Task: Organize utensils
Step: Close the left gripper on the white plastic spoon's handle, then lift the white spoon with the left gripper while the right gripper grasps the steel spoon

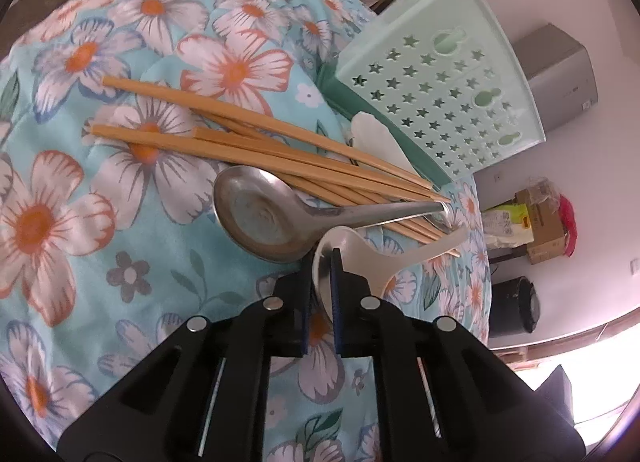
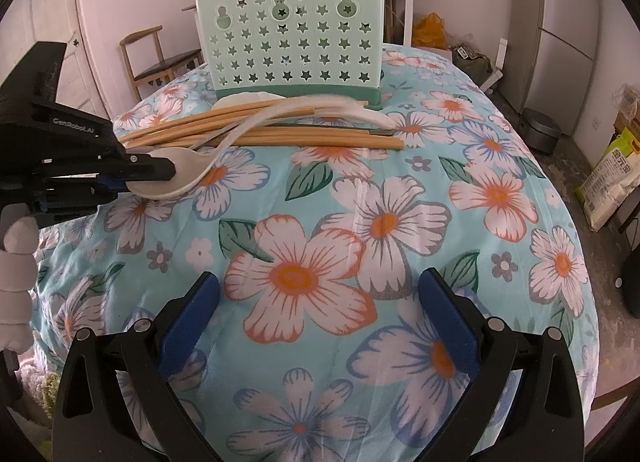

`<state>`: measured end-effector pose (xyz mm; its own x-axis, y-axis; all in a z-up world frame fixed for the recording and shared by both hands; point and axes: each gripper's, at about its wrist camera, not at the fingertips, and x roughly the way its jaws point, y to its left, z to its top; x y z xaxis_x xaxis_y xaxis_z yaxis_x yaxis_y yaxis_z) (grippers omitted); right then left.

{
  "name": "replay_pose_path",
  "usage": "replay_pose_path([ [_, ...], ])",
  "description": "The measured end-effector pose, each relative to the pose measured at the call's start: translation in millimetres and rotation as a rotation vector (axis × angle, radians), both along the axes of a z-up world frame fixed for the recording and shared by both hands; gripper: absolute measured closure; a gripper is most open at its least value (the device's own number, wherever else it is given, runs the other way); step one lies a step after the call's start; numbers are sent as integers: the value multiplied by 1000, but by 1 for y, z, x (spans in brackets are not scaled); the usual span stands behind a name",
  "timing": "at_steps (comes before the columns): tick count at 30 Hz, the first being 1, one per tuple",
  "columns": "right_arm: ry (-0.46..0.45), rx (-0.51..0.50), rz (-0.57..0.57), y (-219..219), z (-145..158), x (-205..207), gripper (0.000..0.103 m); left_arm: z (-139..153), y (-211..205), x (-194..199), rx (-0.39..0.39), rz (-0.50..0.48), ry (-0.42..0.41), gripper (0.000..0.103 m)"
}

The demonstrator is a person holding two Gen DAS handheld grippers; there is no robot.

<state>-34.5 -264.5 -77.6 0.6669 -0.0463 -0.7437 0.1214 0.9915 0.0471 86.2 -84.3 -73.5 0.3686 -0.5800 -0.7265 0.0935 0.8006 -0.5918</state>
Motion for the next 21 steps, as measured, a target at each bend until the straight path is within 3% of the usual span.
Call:
replay_pose_path([
  [13,-11,0,-3,0,0,-1,6,53,-6,-29,95,-95,-251,97],
  [21,-24,-3,-5,1,0,-3,6,95,2,-43,116,-93,-426,97],
])
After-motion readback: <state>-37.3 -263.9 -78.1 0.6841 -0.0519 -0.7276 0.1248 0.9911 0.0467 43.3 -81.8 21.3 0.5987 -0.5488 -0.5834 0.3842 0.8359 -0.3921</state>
